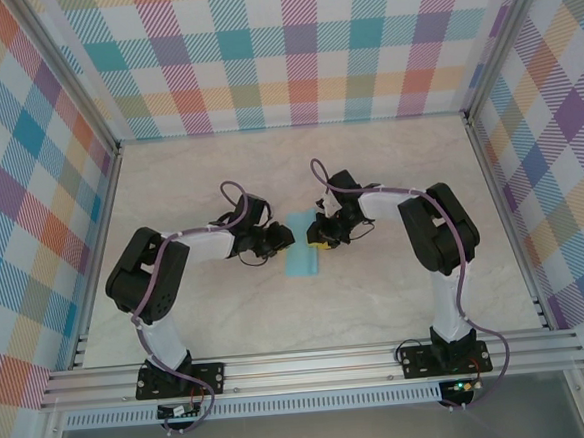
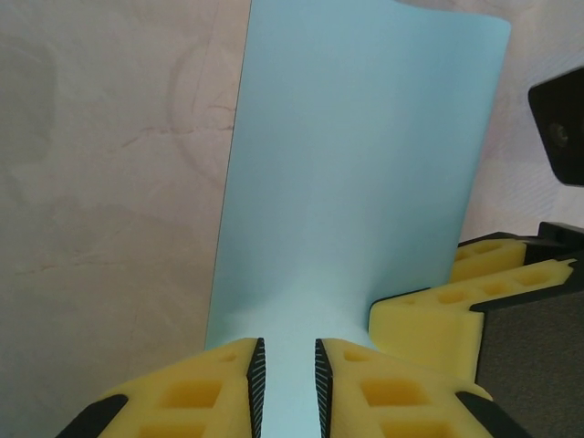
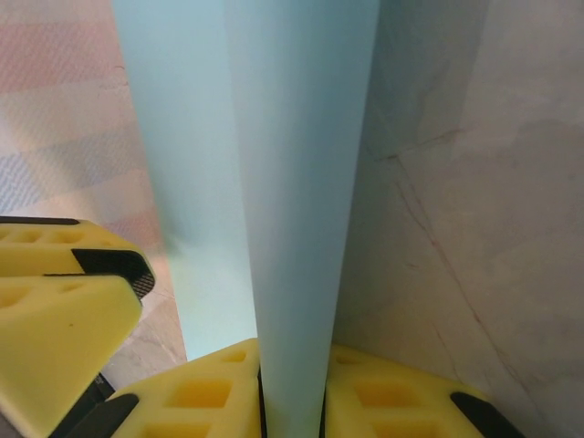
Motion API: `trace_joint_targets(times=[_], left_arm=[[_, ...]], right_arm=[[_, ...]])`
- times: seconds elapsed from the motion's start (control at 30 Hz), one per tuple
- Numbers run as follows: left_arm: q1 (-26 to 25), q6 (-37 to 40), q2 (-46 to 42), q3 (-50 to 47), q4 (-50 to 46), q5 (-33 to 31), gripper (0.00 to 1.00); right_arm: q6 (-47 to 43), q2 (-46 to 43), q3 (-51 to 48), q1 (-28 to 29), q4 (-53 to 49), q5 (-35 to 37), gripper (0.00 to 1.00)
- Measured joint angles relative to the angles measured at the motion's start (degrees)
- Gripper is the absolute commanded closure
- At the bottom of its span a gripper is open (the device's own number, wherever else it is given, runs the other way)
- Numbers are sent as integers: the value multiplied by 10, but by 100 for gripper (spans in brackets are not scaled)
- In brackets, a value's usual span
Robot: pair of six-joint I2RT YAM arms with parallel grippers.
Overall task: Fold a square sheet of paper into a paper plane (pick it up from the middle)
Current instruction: Hold the square sheet of paper at the center of the table.
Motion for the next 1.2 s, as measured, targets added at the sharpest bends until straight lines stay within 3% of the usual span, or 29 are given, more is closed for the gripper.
trace_joint_targets(times=[0.5,0.93,1.2], left_arm=[[-5,1,4,11,-2,3,78],[-10,12,25,35,-61,-23,83],[-15,16,26,36,-68,-42,85]], right_arm=[[13,6,10,-2,-12,-2,79],[15,6,10,-2,-12,-3,79],[19,3,10,-2,-9,-7,71]])
